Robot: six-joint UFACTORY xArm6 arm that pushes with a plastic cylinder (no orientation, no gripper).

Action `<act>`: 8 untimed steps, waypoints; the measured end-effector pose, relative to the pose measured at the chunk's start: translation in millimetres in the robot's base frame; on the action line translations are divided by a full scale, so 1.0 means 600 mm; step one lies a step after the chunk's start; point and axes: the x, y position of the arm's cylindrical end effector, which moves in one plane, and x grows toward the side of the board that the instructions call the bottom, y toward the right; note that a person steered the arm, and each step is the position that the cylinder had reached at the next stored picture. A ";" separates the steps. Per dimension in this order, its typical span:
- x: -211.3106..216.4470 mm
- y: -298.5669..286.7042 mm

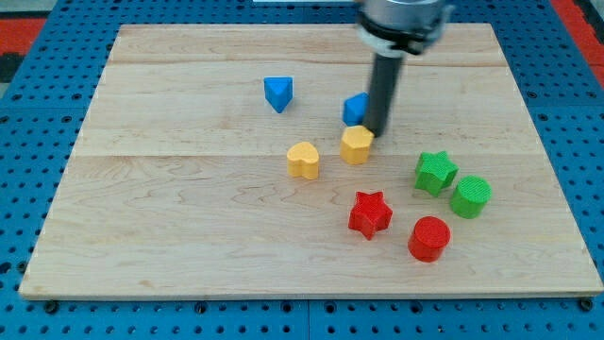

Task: Keep the blue cube at the right side of the triangle

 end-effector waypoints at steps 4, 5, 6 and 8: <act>-0.078 0.176; -0.134 0.160; -0.088 0.020; 0.003 0.129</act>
